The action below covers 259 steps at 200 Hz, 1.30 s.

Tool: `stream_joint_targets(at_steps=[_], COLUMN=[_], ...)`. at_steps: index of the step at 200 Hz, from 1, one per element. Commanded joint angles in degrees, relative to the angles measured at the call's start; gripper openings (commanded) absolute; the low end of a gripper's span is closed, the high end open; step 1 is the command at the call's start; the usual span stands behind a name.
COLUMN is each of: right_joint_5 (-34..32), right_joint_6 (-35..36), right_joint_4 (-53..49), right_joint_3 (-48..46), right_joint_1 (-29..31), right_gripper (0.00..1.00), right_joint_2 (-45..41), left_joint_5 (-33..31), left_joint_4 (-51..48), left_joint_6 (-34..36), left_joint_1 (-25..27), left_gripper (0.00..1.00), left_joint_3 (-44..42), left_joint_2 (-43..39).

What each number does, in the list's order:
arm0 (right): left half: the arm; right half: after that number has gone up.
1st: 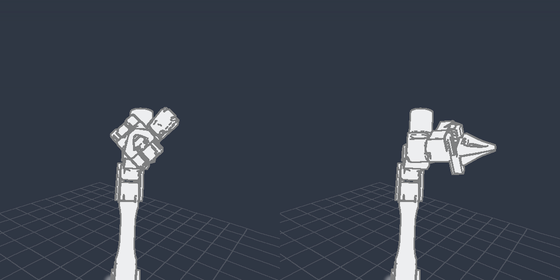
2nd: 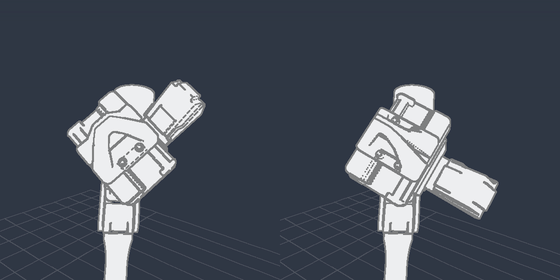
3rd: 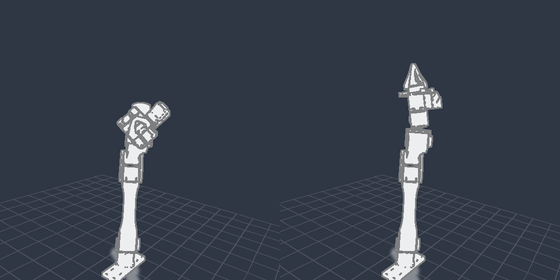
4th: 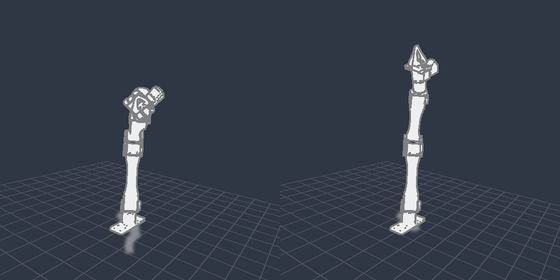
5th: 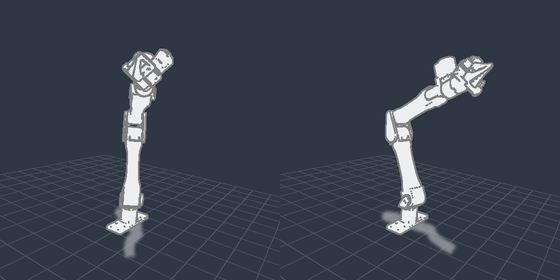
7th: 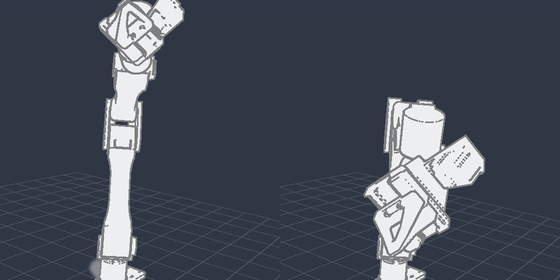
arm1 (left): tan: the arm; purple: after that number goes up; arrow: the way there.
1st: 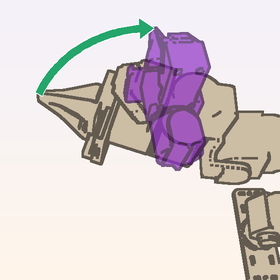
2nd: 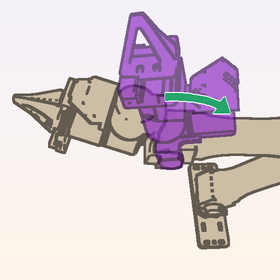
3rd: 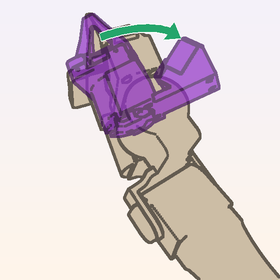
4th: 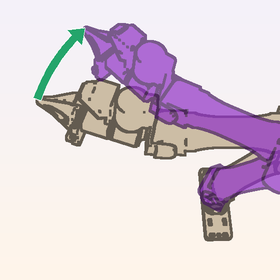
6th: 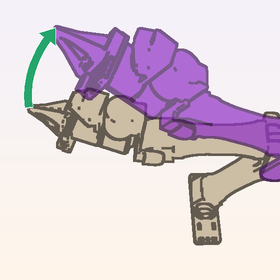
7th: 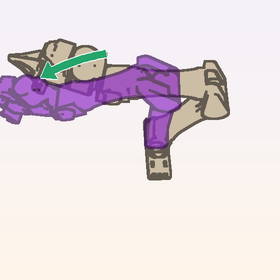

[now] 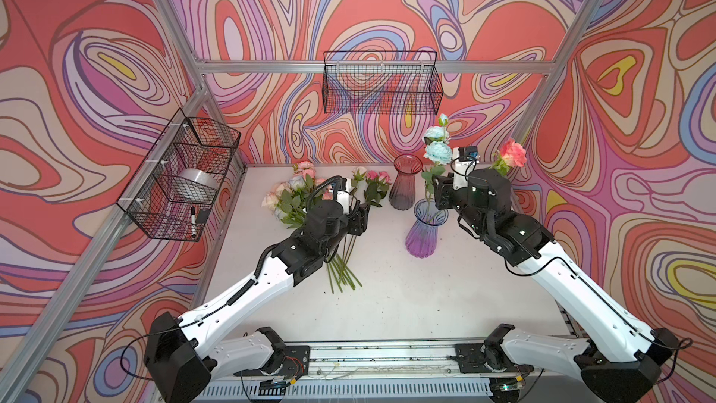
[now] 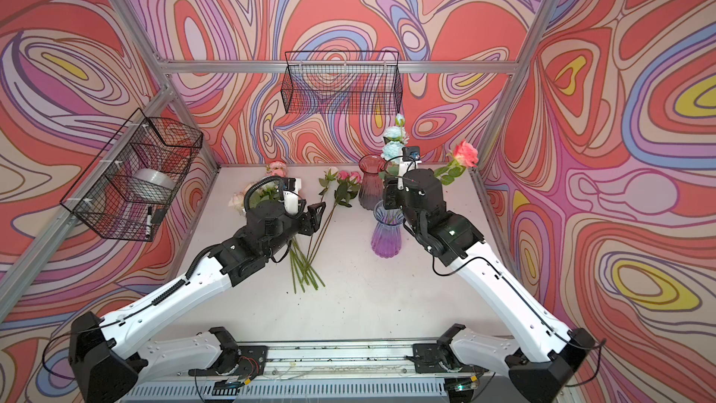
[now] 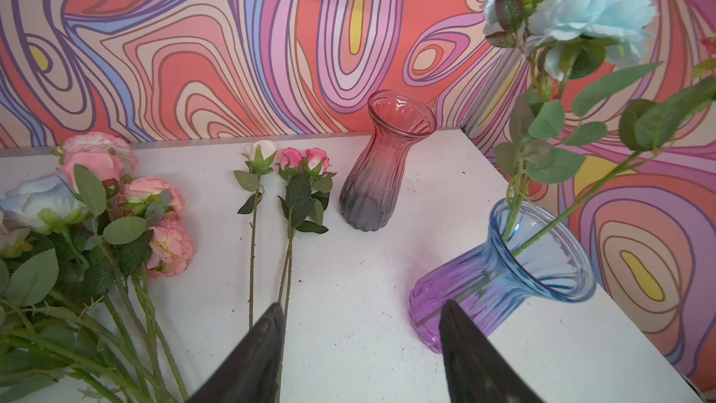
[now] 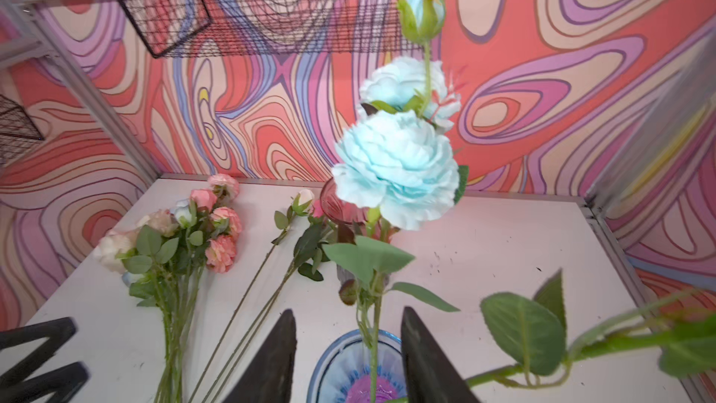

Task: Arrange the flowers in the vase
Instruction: 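Close the left gripper on a white rose stem while the right hovers by the vase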

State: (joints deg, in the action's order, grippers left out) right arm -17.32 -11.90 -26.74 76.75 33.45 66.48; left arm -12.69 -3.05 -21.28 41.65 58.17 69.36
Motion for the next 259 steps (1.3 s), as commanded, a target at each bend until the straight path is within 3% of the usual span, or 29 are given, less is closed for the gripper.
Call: stream_joint_targets(at_steps=[1, 28, 62, 112, 209, 259], right_joint_5=[11.3, 15.9, 17.7, 18.0, 19.0, 18.6], right_joint_6=[-1.6, -3.9, -5.1, -4.9, -4.5, -4.5], right_joint_4=[-1.9, 0.3, 2.0, 3.9, 5.6, 5.8], right_joint_3=[1.7, -0.8, -2.6, -4.4, -7.0, -6.9], right_joint_1=[0.1, 0.1, 0.2, 0.2, 0.2, 0.2], right_gripper=[0.36, 0.3, 0.3, 0.36, 0.35, 0.35], right_joint_2=[0.5, 0.6, 0.8, 0.9, 1.2, 1.7], left_joint_5=[-4.5, -2.4, 3.7, 3.8, -0.8, 7.9], left_joint_4=[-10.3, -20.8, -30.2, -35.8, -36.3, -32.4], left_joint_6=[-0.7, -2.5, -4.4, -2.4, -10.3, -6.4], left_joint_1=[-0.3, -3.2, -9.2, -11.2, -20.1, -19.9], left_gripper=[0.55, 0.52, 0.52, 0.53, 0.46, 0.38], left_joint_3=[5.8, 13.1, 21.1, 27.0, 25.4, 25.4], left_joint_2=[5.7, 15.7, 29.2, 42.8, 42.3, 42.4])
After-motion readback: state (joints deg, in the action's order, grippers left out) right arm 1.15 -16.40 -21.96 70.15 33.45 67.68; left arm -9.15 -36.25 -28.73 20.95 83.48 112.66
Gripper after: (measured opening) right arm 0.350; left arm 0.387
